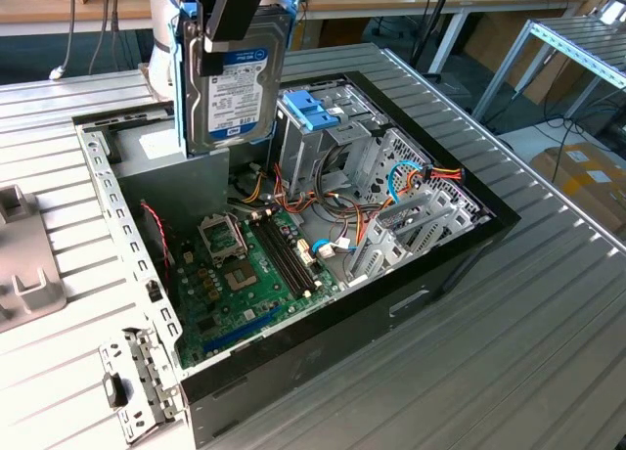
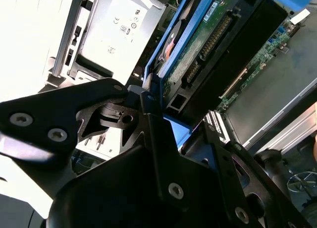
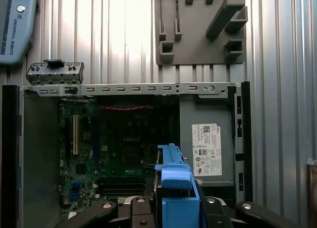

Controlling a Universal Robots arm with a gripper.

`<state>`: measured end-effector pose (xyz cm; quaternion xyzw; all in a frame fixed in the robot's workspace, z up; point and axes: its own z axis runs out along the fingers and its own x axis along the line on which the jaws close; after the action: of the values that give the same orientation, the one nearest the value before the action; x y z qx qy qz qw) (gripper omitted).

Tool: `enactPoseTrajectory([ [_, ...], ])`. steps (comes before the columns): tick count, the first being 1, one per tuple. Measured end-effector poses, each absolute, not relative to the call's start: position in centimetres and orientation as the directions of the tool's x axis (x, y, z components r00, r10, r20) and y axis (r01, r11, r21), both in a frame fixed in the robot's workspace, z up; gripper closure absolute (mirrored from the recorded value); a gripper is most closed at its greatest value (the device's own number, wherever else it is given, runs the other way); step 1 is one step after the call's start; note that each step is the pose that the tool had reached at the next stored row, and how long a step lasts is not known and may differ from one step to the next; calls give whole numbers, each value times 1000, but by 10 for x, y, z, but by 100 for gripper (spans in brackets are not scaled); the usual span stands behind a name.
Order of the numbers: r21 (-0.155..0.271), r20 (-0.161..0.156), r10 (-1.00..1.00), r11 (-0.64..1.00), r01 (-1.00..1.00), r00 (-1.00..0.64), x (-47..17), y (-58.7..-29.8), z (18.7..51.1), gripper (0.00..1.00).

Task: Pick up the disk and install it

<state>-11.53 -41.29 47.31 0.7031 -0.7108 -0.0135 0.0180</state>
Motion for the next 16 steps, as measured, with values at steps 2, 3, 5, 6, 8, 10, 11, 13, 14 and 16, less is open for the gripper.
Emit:
enactPoseTrajectory([
  [2, 45, 7, -1000, 11, -999, -11, -114, -413, 473, 63],
  [3, 45, 7, -1000, 11, -999, -11, -114, -414, 473, 63],
  [5, 45, 7, -1000, 11, -999, -11, -112, -414, 473, 63],
  [6, 45, 8, -1000, 11, -999, -11, -111, -414, 472, 63],
  [8, 45, 8, -1000, 11, -999, -11, -110, -415, 472, 63],
  [10, 45, 8, -1000, 11, -999, -11, -109, -415, 472, 63],
  [11, 45, 9, -1000, 11, -999, -11, -108, -416, 472, 63],
  [13, 45, 9, -1000, 11, -999, -11, -107, -416, 472, 63],
  [14, 44, 9, -1000, 11, -999, -11, -106, -416, 472, 63],
  [16, 44, 10, -1000, 11, -999, -11, -105, -417, 471, 63],
])
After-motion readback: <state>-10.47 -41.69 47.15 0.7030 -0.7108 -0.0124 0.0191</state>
